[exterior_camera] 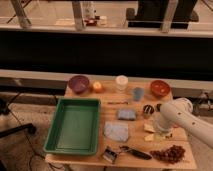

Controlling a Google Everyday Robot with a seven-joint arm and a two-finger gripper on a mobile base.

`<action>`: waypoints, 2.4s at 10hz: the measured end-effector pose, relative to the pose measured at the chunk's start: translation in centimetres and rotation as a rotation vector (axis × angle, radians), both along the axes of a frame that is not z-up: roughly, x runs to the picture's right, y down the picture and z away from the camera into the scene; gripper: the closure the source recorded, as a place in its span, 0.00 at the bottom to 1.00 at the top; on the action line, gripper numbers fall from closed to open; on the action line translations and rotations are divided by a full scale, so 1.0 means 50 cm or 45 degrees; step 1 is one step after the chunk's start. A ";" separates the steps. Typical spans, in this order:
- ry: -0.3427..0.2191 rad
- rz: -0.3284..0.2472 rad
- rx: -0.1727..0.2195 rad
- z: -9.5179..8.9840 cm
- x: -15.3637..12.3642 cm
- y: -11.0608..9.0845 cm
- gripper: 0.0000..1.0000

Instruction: Place banana in tray

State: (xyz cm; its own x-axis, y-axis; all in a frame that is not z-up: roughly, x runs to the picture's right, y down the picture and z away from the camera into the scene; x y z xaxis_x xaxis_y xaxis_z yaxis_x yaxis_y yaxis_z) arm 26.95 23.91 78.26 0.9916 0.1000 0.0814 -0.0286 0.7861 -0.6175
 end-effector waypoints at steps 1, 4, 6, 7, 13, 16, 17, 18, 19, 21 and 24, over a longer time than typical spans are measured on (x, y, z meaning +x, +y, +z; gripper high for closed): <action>-0.003 0.006 -0.001 0.010 0.003 -0.002 0.20; 0.005 0.002 -0.026 0.041 0.021 0.001 0.20; 0.032 0.017 -0.030 0.056 0.047 -0.003 0.20; 0.043 0.022 -0.030 0.060 0.055 -0.003 0.20; 0.096 0.059 -0.071 0.090 0.093 0.010 0.51; 0.099 0.066 -0.083 0.089 0.095 0.013 0.77; 0.102 0.063 -0.093 0.085 0.097 0.015 0.86; 0.103 0.064 -0.089 0.085 0.099 0.015 0.97; 0.102 0.063 -0.086 0.085 0.099 0.015 1.00; 0.102 0.063 -0.084 0.085 0.099 0.014 1.00; 0.102 0.061 -0.084 0.084 0.099 0.016 1.00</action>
